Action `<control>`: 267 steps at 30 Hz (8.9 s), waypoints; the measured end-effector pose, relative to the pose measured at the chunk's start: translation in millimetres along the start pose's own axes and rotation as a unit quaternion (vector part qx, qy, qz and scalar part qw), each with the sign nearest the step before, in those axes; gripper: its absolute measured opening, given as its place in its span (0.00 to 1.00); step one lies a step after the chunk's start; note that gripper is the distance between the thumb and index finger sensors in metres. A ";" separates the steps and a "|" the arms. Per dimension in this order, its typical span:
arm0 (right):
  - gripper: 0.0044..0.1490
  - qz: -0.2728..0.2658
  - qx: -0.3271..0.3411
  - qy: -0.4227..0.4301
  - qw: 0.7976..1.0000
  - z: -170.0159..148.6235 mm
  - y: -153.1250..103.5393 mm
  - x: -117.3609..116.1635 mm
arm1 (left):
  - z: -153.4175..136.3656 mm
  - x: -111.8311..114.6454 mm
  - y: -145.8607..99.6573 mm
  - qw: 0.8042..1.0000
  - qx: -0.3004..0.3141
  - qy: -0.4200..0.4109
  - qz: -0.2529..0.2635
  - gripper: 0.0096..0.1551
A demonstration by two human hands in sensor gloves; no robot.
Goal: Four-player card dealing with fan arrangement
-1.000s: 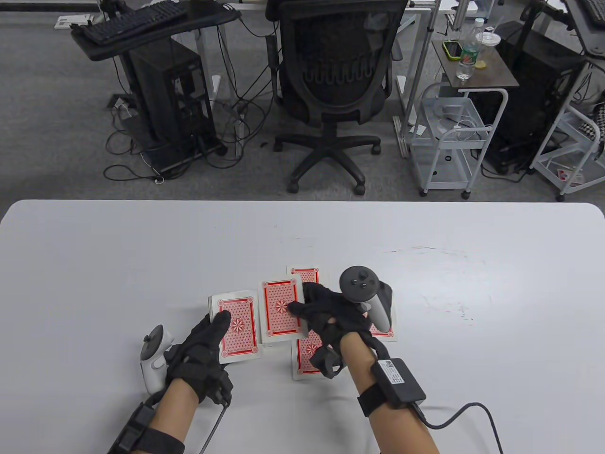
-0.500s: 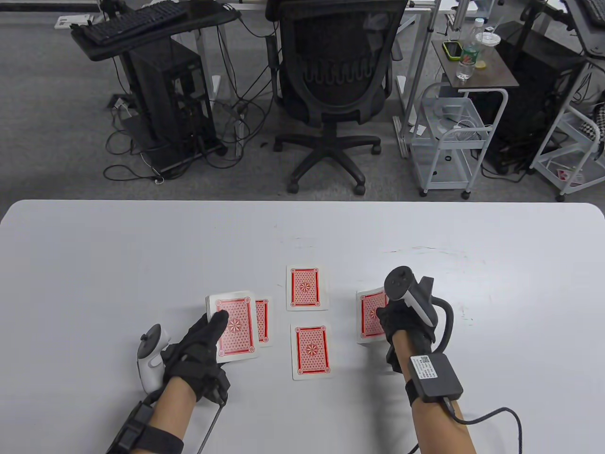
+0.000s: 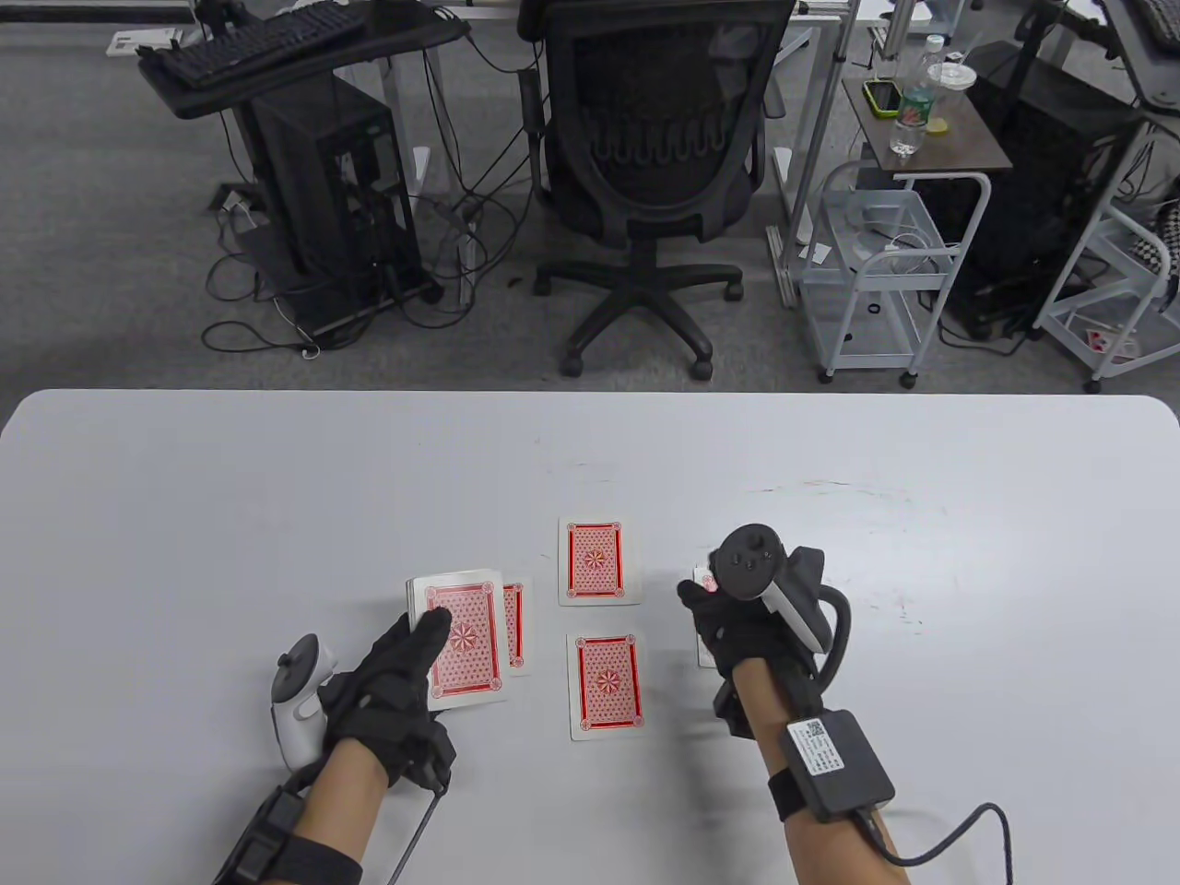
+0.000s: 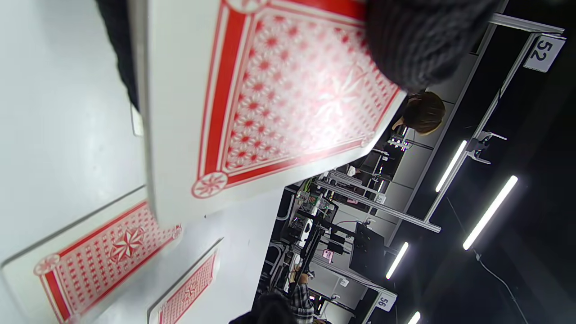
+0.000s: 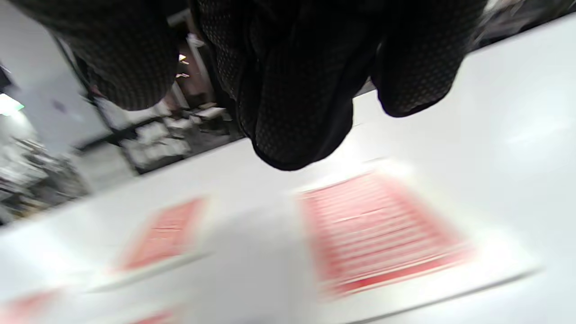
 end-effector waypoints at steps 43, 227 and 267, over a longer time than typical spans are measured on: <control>0.50 0.036 -0.008 -0.231 0.972 27.4 -12.3 -80.8 | -7.4 1.8 -2.1 0.999 -0.019 0.039 -0.004 0.29; 0.51 0.084 -0.011 -0.019 0.996 4.2 -7.0 -69.1 | -11.3 -15.3 -2.6 0.998 -0.028 0.034 0.039 0.28; 0.46 0.078 0.077 0.179 0.978 83.3 24.0 -73.9 | 9.7 -55.3 -11.0 0.995 -0.011 0.006 0.095 0.28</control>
Point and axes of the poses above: the tracker on the back of each hand, its own z axis roughly to the thumb side, its own y axis roughly from the wrist to the fingertips, x = y × z, the point moved 3 cm from there along y, roughly from the wrist to the fingertips, and after that the axes turned 1 degree about -y, right-handed, at the moved point
